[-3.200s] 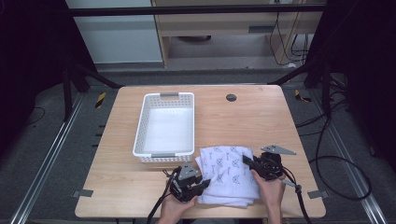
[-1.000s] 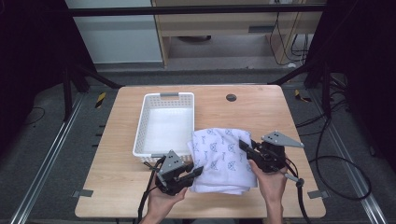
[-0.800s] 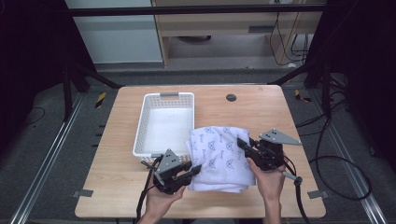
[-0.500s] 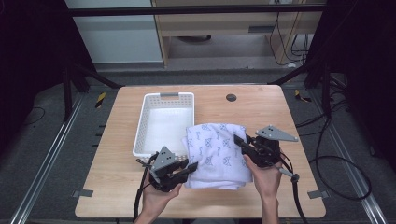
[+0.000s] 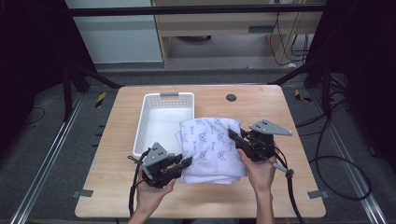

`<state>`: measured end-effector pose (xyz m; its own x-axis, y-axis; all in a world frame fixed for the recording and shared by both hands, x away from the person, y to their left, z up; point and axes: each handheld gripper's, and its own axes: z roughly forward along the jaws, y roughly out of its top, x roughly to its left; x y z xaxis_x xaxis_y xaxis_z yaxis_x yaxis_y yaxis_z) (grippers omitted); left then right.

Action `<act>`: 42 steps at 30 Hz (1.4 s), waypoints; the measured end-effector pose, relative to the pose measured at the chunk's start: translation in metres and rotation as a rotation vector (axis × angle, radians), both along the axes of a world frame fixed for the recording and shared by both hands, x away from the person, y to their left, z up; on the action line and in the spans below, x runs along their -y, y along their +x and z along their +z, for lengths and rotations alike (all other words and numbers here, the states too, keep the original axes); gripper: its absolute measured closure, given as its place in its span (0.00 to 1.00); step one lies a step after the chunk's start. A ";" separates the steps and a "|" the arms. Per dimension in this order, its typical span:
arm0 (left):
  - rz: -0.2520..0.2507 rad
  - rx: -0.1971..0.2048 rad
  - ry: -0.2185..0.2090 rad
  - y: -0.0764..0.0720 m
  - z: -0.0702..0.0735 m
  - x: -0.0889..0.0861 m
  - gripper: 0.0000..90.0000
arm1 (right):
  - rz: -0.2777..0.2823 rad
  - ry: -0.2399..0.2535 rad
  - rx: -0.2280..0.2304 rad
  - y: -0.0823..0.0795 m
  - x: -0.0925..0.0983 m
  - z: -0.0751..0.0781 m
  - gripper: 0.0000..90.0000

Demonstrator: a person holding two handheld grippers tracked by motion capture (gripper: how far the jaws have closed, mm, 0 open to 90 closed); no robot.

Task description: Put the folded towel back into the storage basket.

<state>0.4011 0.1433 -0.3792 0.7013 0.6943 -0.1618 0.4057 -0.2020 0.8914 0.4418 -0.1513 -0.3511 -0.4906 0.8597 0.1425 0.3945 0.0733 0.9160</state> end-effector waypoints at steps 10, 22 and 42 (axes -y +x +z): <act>0.022 0.011 -0.018 0.003 0.007 -0.011 0.81 | 0.008 0.001 0.020 0.008 -0.013 0.009 0.81; 0.060 0.027 -0.047 0.009 0.017 -0.029 0.81 | 0.018 0.003 0.046 0.017 -0.030 0.021 0.81; 0.126 0.040 -0.046 0.027 0.023 -0.049 0.81 | 0.024 0.013 0.063 0.040 -0.055 0.026 0.81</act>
<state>0.4280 0.1926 -0.3560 0.6157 0.7695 -0.1693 0.3891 -0.1101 0.9146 0.4813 -0.0961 -0.3253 -0.5192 0.8459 0.1218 0.3341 0.0697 0.9400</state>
